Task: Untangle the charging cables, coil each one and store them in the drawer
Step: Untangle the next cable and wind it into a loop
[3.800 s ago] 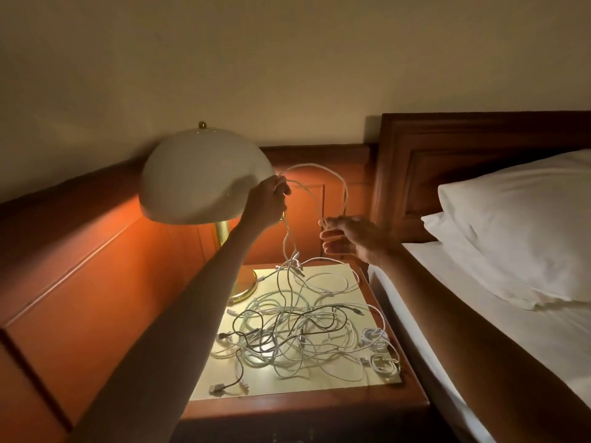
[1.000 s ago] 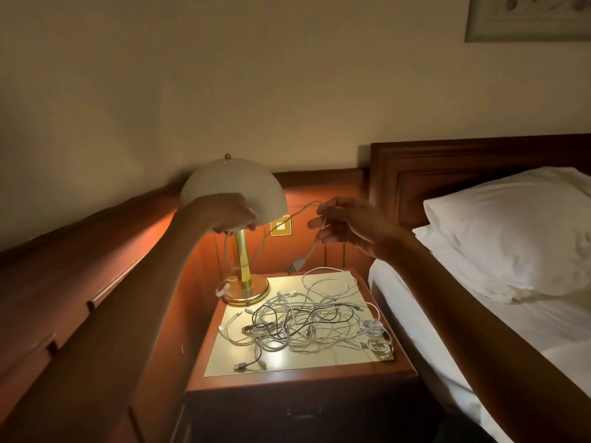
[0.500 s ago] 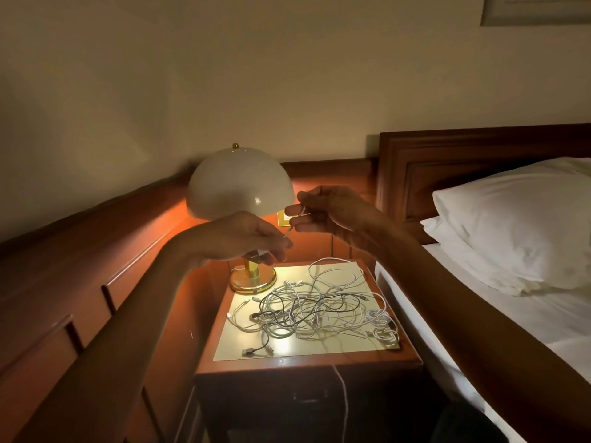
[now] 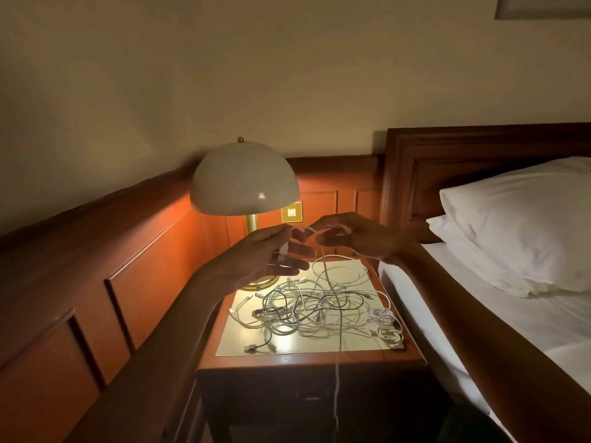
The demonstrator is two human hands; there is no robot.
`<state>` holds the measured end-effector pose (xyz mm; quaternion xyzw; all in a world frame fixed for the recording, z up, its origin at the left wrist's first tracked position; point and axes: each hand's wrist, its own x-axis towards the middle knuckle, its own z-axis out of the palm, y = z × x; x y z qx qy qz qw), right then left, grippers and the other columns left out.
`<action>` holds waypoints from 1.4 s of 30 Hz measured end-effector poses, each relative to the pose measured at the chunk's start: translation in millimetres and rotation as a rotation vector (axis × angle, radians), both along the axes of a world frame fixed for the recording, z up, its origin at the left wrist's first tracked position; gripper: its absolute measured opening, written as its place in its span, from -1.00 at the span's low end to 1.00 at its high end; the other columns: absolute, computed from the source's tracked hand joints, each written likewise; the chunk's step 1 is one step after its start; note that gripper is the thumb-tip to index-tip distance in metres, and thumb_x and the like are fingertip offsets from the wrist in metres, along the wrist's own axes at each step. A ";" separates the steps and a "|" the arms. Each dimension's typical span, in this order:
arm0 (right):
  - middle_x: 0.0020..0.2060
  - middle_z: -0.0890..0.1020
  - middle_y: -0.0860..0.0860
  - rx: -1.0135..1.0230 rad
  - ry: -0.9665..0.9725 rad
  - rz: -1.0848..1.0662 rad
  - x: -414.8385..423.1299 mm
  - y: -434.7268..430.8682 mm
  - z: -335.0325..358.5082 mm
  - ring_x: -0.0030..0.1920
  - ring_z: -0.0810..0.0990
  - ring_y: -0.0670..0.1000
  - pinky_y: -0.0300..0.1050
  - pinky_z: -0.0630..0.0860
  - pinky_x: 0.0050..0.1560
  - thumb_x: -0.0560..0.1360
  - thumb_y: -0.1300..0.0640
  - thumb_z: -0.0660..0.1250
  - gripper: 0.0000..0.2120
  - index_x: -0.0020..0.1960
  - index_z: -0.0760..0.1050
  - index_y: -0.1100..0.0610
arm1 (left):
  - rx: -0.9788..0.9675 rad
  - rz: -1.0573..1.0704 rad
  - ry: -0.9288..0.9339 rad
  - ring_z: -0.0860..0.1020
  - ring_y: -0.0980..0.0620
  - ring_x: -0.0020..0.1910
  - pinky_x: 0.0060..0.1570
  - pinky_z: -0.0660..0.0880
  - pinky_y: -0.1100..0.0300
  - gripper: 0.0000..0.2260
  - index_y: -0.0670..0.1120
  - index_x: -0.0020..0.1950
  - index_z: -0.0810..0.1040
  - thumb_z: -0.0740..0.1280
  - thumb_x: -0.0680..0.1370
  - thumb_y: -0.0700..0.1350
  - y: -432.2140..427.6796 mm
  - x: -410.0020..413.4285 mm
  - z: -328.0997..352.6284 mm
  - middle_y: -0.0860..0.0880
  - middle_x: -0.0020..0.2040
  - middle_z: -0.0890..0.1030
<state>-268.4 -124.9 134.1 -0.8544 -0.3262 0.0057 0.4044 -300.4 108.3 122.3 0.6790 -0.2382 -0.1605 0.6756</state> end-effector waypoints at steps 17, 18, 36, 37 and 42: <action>-0.54 0.50 -0.17 0.204 -0.065 -0.036 12.3 30.2 -11.9 -0.56 0.30 -0.19 -0.37 0.27 -0.48 0.63 0.26 0.25 -0.79 0.17 0.62 0.19 | 0.066 -0.244 0.071 0.64 -0.22 0.10 0.08 0.59 0.01 -0.73 -0.22 0.15 0.57 0.23 0.58 -0.09 -12.6 -5.3 -13.2 -0.23 0.07 0.67; -0.54 0.53 -0.21 0.231 -0.027 -0.069 11.8 33.1 -16.4 -0.56 0.33 -0.20 -0.38 0.29 -0.48 0.64 0.28 0.24 -0.79 0.18 0.61 0.26 | -0.001 -0.241 0.094 0.65 -0.20 0.07 0.04 0.60 0.03 -0.75 -0.21 0.13 0.60 0.23 0.58 -0.11 -13.2 -6.4 -12.6 -0.24 0.06 0.67; -0.16 0.70 -0.06 -0.322 -0.458 -0.201 -19.6 22.0 -14.0 -0.30 0.58 -0.16 -0.21 0.50 -0.21 0.54 0.01 0.41 -0.84 0.04 0.68 0.05 | 0.270 -0.052 -0.357 0.64 -0.14 -0.03 0.09 0.55 -0.11 -0.70 -0.30 0.17 0.53 0.07 0.70 -0.17 0.7 47.8 -69.3 -0.09 -0.12 0.68; -0.17 0.72 -0.04 -0.322 -0.443 -0.181 -13.7 17.8 -3.8 -0.31 0.60 -0.16 -0.18 0.55 -0.19 0.51 0.01 0.44 -0.86 0.01 0.69 0.03 | 0.206 -0.132 -0.296 0.64 -0.10 -0.08 0.06 0.59 -0.01 -0.66 -0.37 0.20 0.48 0.03 0.70 -0.17 -1.4 41.3 -67.7 -0.01 -0.19 0.66; -0.35 0.64 0.13 0.161 -0.095 -0.094 -2.5 21.2 -3.7 -0.41 0.50 -0.05 -0.26 0.40 -0.34 0.45 0.07 0.50 -0.88 -0.08 0.71 0.11 | -0.323 -0.395 0.099 0.51 0.05 -0.28 -0.17 0.51 0.20 -0.73 -0.18 0.01 0.58 0.22 0.63 0.00 1.6 29.8 -67.0 0.03 -0.32 0.48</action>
